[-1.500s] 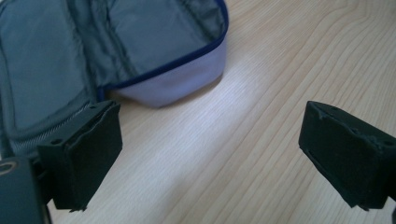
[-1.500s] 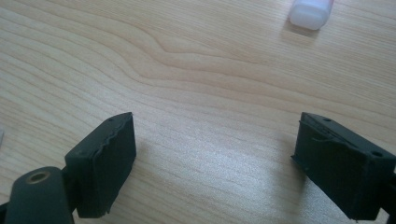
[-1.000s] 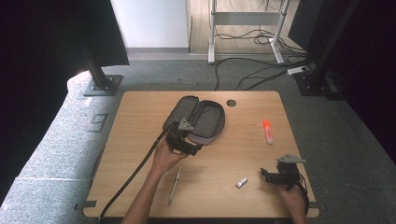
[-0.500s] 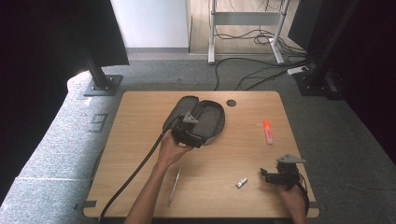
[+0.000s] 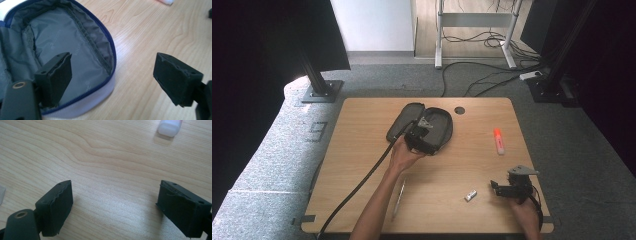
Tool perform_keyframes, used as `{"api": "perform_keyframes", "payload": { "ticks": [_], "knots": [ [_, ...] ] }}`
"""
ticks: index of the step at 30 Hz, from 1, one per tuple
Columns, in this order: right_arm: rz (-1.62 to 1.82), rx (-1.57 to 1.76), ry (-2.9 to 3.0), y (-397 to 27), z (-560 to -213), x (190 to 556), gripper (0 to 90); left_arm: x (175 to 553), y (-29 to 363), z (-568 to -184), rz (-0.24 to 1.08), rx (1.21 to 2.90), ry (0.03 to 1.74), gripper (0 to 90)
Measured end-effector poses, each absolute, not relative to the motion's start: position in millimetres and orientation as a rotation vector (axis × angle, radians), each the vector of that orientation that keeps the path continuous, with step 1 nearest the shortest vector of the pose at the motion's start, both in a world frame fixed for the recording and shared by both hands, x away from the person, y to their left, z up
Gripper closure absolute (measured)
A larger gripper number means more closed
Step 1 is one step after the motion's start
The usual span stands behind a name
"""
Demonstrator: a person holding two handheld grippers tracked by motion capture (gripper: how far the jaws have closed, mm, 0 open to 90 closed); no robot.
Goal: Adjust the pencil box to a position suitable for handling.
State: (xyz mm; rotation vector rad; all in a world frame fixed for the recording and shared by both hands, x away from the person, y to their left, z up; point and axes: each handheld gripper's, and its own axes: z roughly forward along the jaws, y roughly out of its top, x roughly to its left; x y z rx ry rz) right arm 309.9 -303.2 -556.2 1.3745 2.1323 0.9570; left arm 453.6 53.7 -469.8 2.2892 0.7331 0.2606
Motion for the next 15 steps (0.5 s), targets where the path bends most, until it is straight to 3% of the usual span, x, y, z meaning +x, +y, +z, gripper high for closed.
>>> {"api": "perform_keyframes", "payload": {
  "ticks": [15],
  "knots": [
    [0.959, 1.368, 2.136, -303.1, -556.3, 309.5, 12.6, 467.5, 43.1, -492.7, 0.212, 2.292, 0.751, 42.1]
  ]
}}
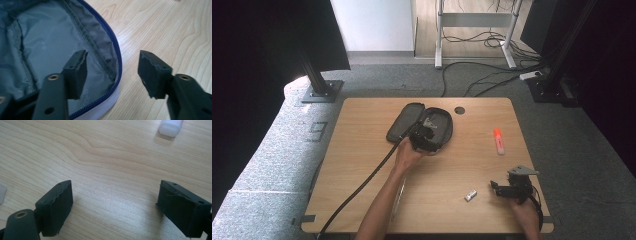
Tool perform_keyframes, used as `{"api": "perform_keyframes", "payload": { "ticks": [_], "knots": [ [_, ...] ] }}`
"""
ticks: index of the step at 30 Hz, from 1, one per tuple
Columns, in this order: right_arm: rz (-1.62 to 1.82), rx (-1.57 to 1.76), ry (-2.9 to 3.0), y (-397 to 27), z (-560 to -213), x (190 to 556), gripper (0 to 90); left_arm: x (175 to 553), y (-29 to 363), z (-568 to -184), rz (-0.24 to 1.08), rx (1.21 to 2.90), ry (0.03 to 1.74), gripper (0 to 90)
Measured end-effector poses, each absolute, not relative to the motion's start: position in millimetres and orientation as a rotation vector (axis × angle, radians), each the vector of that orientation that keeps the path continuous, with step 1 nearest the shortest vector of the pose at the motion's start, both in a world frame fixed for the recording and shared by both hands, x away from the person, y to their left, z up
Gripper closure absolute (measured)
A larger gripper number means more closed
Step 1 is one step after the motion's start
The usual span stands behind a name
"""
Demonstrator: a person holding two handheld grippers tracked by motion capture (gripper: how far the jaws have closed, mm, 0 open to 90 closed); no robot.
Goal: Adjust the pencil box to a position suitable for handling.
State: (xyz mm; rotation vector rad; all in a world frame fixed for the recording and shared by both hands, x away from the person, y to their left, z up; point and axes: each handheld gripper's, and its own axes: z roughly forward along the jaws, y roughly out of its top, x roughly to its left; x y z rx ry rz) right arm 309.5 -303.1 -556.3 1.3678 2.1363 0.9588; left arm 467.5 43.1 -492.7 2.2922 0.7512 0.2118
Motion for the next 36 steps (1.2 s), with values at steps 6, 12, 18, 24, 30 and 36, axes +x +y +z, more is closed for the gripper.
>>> {"api": "perform_keyframes", "payload": {
  "ticks": [6, 12, 18, 24, 30, 36],
  "knots": [
    [0.959, 1.370, 2.136, -303.0, -556.2, 309.4, 12.6, 466.2, 38.5, -503.4, 0.178, 2.308, 0.747, 51.3],
    [0.961, 1.364, 2.141, -303.0, -556.2, 308.9, 12.6, 464.9, 34.8, -509.8, 0.168, 2.325, 0.751, 64.7],
    [0.961, 1.363, 2.142, -303.0, -556.2, 308.7, 12.6, 462.2, 35.1, -513.4, 0.167, 2.348, 0.758, 77.6],
    [0.961, 1.363, 2.142, -303.0, -556.2, 308.6, 12.6, 456.4, 36.6, -513.2, 0.166, 2.334, 0.759, 84.8],
    [0.961, 1.363, 2.142, -303.0, -556.2, 308.5, 12.6, 447.6, 36.0, -513.9, 0.132, 2.325, 0.737, 85.9],
    [0.961, 1.363, 2.142, -303.0, -556.2, 308.5, 12.6, 436.3, 32.4, -513.8, 0.132, 2.337, 0.700, 86.2]
  ]
}}
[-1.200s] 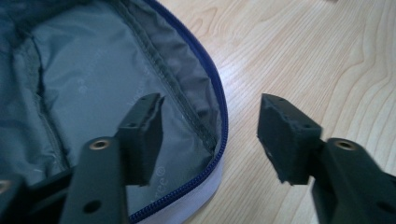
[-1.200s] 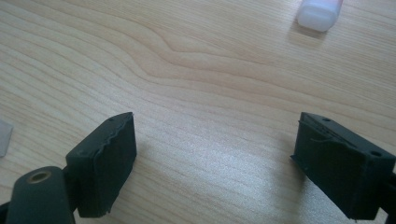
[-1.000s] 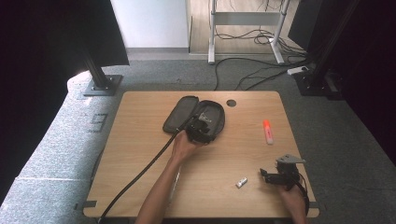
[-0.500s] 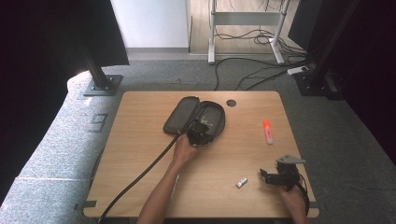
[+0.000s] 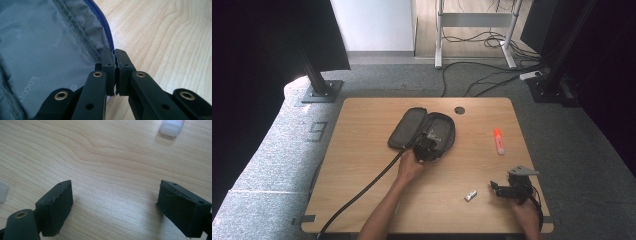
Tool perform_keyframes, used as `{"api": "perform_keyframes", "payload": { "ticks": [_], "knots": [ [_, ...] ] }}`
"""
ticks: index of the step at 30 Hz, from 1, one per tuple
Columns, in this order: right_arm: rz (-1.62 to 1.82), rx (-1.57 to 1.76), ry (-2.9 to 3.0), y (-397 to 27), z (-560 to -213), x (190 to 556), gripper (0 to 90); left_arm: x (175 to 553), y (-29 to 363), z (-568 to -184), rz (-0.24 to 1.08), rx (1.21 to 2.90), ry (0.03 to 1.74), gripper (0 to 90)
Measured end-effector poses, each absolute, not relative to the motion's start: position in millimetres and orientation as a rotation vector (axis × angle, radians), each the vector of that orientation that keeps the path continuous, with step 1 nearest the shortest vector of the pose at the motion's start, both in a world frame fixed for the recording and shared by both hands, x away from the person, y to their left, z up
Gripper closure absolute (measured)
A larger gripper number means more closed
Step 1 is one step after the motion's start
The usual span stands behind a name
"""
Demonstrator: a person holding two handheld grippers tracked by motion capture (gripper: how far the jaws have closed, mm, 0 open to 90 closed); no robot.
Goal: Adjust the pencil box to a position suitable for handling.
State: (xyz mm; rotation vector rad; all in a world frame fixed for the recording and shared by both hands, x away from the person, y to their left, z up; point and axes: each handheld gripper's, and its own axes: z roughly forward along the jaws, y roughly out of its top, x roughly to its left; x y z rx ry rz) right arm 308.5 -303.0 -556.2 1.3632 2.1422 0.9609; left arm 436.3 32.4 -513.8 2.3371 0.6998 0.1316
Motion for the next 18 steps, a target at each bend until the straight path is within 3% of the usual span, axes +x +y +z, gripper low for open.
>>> {"api": "perform_keyframes", "payload": {
  "ticks": [18],
  "knots": [
    [0.961, 1.363, 2.142, -303.0, -556.2, 308.6, 12.6, 403.2, 20.0, -517.3, 0.082, 2.334, 0.628, 86.3]
  ]
}}
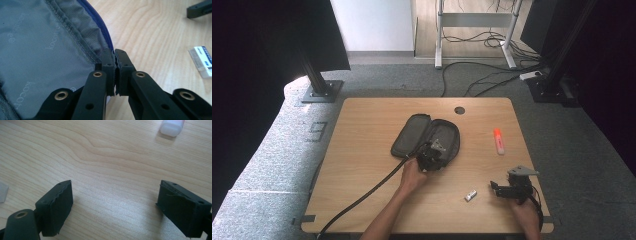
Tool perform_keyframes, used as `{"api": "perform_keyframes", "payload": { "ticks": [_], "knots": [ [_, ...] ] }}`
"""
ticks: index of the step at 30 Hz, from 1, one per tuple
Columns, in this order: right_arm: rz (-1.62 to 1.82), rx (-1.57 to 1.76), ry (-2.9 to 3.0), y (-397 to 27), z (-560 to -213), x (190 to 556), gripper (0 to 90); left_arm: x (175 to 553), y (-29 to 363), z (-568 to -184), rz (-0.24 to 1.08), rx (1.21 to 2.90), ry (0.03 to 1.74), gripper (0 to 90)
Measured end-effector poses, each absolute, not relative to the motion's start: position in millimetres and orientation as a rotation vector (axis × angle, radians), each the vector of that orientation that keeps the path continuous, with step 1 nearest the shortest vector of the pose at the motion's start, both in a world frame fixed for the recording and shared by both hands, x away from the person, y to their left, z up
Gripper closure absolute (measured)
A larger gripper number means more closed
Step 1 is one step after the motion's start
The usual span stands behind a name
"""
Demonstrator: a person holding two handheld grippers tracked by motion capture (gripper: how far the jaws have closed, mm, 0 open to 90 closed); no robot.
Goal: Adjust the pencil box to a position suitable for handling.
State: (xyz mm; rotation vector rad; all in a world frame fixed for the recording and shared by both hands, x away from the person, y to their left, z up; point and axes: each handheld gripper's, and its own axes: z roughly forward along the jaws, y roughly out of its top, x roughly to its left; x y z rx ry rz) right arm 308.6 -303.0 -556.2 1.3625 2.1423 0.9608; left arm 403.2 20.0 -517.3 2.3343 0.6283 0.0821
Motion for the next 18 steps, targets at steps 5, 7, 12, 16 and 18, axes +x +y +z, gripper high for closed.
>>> {"api": "perform_keyframes", "payload": {
  "ticks": [5, 7, 12, 16, 18],
  "knots": [
    [0.961, 1.362, 2.142, -303.0, -556.2, 308.5, 12.7, 391.7, 15.3, -516.5, 0.072, 2.342, 0.597, 86.2],
    [0.961, 1.361, 2.143, -302.9, -556.2, 308.2, 12.7, 387.4, 13.4, -516.5, 0.068, 2.348, 0.582, 86.1],
    [0.961, 1.361, 2.143, -302.7, -556.2, 307.6, 12.7, 377.4, 10.0, -517.1, 0.056, 2.351, 0.565, 86.0],
    [0.961, 1.362, 2.143, -302.5, -556.2, 307.3, 12.6, 370.2, 8.7, -517.5, 0.047, 2.354, 0.549, 86.0],
    [0.961, 1.361, 2.143, -302.5, -556.2, 307.3, 12.6, 367.6, 8.4, -518.0, 0.043, 2.352, 0.547, 86.0]
  ]
}}
